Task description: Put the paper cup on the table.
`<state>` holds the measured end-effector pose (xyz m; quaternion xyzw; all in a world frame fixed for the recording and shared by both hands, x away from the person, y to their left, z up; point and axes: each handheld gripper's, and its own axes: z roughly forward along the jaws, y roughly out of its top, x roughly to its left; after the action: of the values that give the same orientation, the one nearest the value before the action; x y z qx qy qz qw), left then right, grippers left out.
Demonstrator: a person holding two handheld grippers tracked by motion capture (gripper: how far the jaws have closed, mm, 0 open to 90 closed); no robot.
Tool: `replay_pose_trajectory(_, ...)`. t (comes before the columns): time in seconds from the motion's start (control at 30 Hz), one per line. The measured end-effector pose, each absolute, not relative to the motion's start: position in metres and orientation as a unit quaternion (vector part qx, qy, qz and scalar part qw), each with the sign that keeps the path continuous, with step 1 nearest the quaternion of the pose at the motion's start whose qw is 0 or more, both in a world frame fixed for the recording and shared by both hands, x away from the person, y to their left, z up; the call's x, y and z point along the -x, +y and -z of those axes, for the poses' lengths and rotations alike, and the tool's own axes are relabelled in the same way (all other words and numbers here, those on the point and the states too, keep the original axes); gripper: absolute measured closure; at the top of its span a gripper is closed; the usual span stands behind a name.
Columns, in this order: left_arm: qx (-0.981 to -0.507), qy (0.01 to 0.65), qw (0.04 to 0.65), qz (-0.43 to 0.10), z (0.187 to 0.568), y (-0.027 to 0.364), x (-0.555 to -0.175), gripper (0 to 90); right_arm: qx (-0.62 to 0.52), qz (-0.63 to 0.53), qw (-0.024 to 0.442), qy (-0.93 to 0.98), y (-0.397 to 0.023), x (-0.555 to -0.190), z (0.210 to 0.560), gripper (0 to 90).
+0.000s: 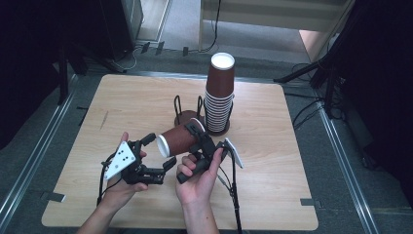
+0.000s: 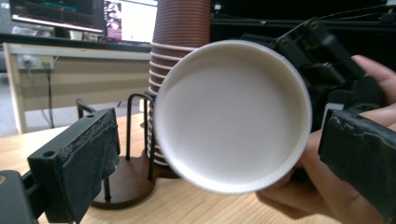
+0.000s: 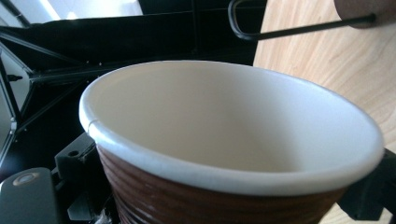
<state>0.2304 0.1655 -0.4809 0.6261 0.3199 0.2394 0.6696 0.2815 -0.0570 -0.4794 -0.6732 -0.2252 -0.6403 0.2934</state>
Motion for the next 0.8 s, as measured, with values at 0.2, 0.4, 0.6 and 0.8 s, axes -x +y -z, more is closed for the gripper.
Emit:
replay_pose_trajectory(0.2, -0.628, 0.334, 0.662, -0.237, 0.482, 0.167, -0.230, 0.0, 0.674, 0.647, 0.267, -0.235, -0.062, -0.282, 0.475, 10.4)
replay_pose_trajectory(0.4, -0.625, 0.357, 0.653, -0.236, 0.484, 0.168, -0.231, 0.0, 0.672, 0.654, 0.231, -0.258, -0.065, -0.282, 0.470, 10.6)
replay_pose_trajectory(0.6, -0.628, 0.366, 0.646, -0.233, 0.487, 0.170, -0.233, 0.0, 0.669, 0.661, 0.203, -0.271, -0.069, -0.283, 0.464, 10.8)
replay_pose_trajectory(0.8, -0.629, 0.371, 0.643, -0.233, 0.490, 0.173, -0.234, 0.0, 0.670, 0.666, 0.173, -0.279, -0.077, -0.285, 0.461, 10.9)
